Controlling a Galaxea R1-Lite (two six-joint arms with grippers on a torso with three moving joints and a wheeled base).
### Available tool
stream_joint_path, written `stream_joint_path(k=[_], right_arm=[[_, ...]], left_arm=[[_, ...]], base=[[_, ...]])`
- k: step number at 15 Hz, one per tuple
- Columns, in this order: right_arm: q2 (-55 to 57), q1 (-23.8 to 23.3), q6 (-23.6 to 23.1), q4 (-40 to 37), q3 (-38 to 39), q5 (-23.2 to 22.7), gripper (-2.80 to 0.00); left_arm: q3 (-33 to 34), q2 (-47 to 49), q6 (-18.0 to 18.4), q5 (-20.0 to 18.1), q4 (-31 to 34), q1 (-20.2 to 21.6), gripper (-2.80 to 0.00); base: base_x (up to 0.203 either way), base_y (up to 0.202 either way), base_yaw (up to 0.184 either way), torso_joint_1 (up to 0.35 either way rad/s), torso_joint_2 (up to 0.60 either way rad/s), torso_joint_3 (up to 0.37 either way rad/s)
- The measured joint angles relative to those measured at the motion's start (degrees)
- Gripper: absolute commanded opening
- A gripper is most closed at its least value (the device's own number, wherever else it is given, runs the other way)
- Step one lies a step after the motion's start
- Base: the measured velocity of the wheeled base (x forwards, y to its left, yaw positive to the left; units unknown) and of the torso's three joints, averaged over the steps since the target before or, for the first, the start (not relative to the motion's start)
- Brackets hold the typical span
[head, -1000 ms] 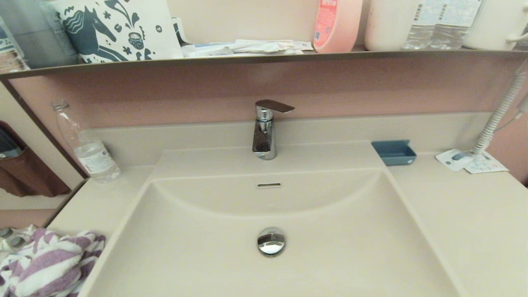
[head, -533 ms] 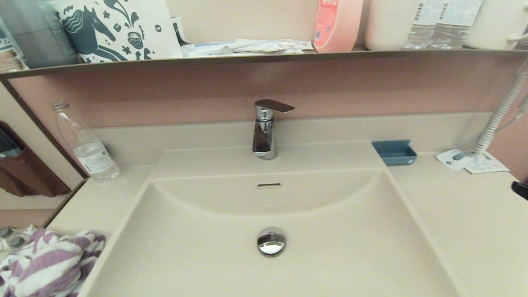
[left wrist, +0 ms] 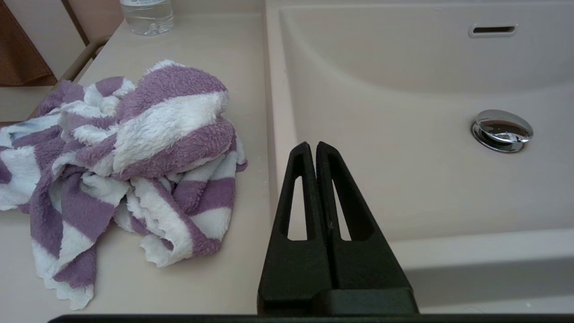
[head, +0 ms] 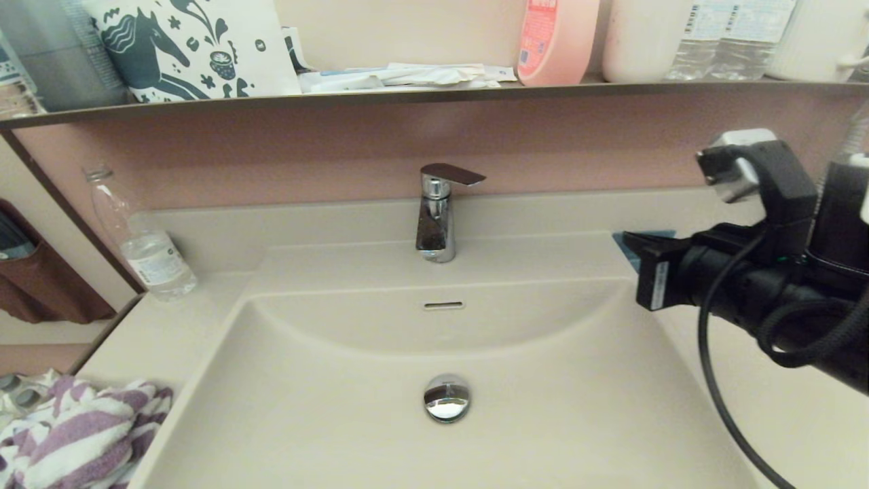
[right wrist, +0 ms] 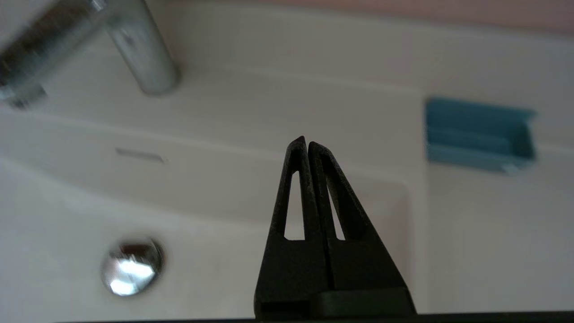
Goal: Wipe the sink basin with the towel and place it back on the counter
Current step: Turn on the faucet
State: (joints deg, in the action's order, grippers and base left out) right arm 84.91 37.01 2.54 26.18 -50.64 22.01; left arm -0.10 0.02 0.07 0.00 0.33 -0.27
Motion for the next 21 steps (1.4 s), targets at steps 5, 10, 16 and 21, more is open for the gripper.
stream_joint_path(k=[5,10,16,21], right_arm=[[9.04,5.12,-3.07,7.49,-5.5,0.66,-2.8],[17.33,6.21,-7.74,20.74,-8.93,-0.95,-2.8],[25.51,6.21,-11.07,23.78,-16.99,-2.57,-2.8],[29.96,6.16,-12.13,23.81,-23.34,-2.97,-2.8]], left_arm=[[0.0,0.0,-0.05,0.0,0.0,0.0,-2.8],[0.05,0.0,0.0,0.0,0.02,0.0,-2.8],[0.02,0.0,-0.02,0.0,0.02,0.0,-2.8],[0.0,0.0,-0.02,-0.02,0.02,0.0,-2.8]], base=[[0.0,0.0,0.0,0.0,0.0,0.0],[0.0,0.0,0.0,0.0,0.0,0.0],[0.0,0.0,0.0,0.0,0.0,0.0],[0.0,0.0,0.0,0.0,0.0,0.0]])
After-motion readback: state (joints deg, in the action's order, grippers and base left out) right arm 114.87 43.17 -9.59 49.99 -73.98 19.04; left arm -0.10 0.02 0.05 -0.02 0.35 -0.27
